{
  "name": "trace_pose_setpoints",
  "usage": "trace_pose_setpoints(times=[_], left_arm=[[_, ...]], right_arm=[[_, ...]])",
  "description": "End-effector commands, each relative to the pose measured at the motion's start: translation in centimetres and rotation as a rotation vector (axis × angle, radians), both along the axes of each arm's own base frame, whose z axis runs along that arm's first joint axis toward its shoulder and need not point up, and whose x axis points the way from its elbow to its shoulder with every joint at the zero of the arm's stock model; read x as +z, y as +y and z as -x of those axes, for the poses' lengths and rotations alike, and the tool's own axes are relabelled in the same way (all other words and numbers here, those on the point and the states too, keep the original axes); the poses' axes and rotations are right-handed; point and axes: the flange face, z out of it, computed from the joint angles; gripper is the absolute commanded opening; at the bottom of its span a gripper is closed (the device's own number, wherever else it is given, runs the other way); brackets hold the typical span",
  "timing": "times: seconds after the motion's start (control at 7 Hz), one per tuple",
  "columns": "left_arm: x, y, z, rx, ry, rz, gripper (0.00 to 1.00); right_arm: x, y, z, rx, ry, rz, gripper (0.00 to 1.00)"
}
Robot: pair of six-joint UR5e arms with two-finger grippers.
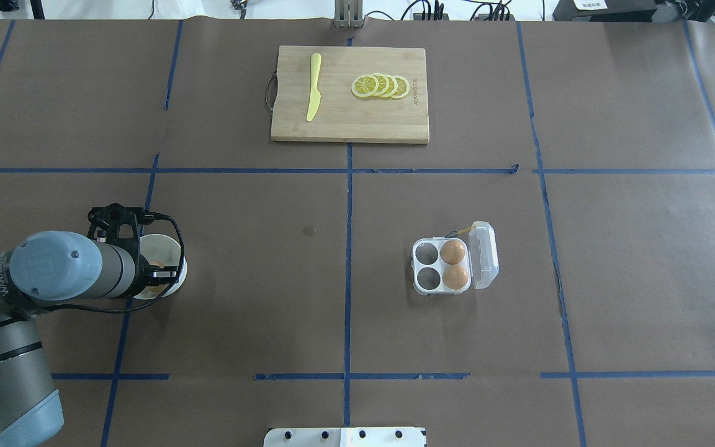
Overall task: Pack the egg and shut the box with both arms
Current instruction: 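Lower the left gripper into the bowl and grasp the brown egg, then lift the egg with the left gripper and carry it to the carton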
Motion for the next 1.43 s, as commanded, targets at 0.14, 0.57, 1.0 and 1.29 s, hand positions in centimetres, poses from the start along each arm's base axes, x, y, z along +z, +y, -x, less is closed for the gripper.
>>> trace_pose_setpoints(times=[0.14, 0.57, 1.0, 1.29], left_arm=[[-1.9, -0.5, 2.0, 0.071, 0.008, -0.101, 0.07], [-6.1, -3.8, 4.9, 0.132, 0.056, -0.33, 0.0], [-10.4, -4.1, 4.3, 0.224, 0.279, -0.779, 0.0], [-16.3, -5.2, 1.5, 0.257, 0.387, -1.087, 0.0]], right_arm=[[-0.1, -0.1, 0.0, 0.001, 0.0, -0.001, 1.0], [-0.1, -0.1, 0.0, 0.002, -0.001, -0.001, 1.0], [-0.2, -0.2, 0.0, 0.002, -0.001, -0.003, 1.0], [-0.1, -0.2, 0.0, 0.003, -0.001, 0.0, 1.0]])
